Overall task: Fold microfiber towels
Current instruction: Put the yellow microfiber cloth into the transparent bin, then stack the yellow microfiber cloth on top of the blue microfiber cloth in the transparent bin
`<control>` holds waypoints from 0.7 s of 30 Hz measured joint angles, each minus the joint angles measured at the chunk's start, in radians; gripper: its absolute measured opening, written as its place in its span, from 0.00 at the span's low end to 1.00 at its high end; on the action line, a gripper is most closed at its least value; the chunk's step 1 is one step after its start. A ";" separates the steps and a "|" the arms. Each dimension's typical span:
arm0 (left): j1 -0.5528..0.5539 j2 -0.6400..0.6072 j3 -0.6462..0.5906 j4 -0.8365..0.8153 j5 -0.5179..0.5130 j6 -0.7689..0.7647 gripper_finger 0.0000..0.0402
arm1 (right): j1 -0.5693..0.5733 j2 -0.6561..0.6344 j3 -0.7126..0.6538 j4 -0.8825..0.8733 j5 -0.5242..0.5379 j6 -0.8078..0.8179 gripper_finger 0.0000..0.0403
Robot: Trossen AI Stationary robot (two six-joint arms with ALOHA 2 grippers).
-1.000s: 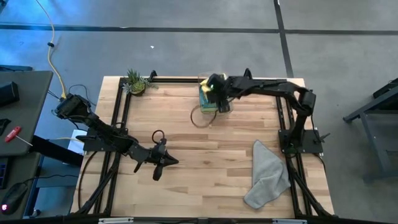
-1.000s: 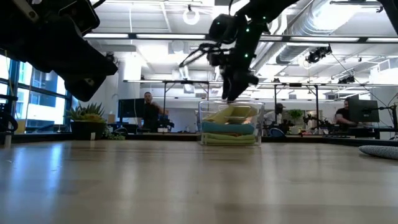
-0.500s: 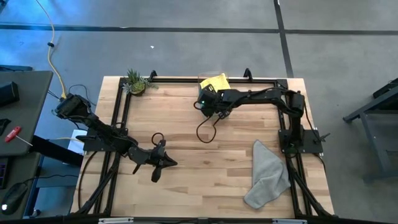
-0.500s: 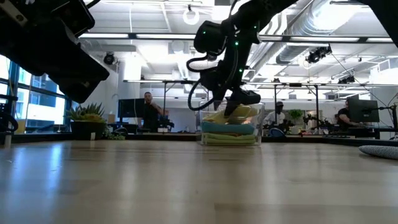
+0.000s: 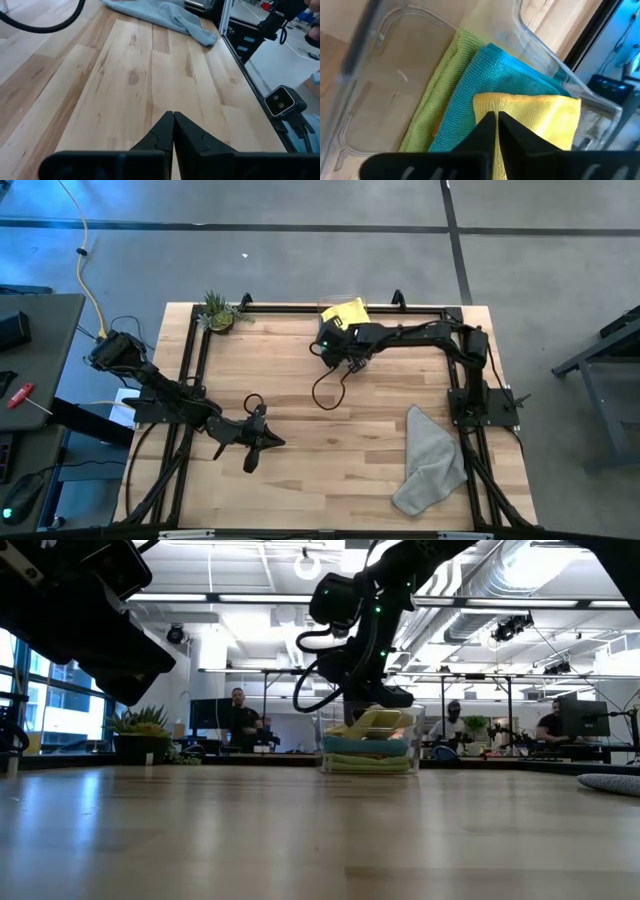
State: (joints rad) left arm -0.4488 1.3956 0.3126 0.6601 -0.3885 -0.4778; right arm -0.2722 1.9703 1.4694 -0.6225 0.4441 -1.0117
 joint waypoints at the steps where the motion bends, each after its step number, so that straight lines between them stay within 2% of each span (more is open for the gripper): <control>1: 0.000 0.000 0.000 0.000 0.000 0.000 0.00 | -0.001 0.002 0.010 -0.014 -0.007 0.021 0.03; 8: 0.000 0.000 0.000 -0.006 0.001 0.000 0.00 | -0.010 -0.020 0.164 -0.144 -0.045 0.127 0.13; 10: 0.000 0.000 0.000 -0.006 0.007 -0.001 0.00 | -0.020 -0.023 0.224 -0.221 -0.089 0.153 0.20; 13: -0.006 0.000 0.000 -0.013 0.008 -0.005 0.00 | -0.064 -0.023 0.276 -0.336 -0.217 0.199 0.31; 16: -0.016 0.000 0.000 -0.014 0.004 -0.006 0.00 | -0.113 -0.023 0.264 -0.356 -0.259 0.230 0.41; 21: -0.030 0.000 0.000 -0.018 -0.013 -0.001 0.00 | -0.107 -0.023 0.163 -0.318 -0.227 0.142 0.51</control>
State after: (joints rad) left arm -0.4791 1.3956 0.3126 0.6425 -0.4015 -0.4789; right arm -0.3789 1.9472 1.6322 -0.9409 0.2168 -0.8700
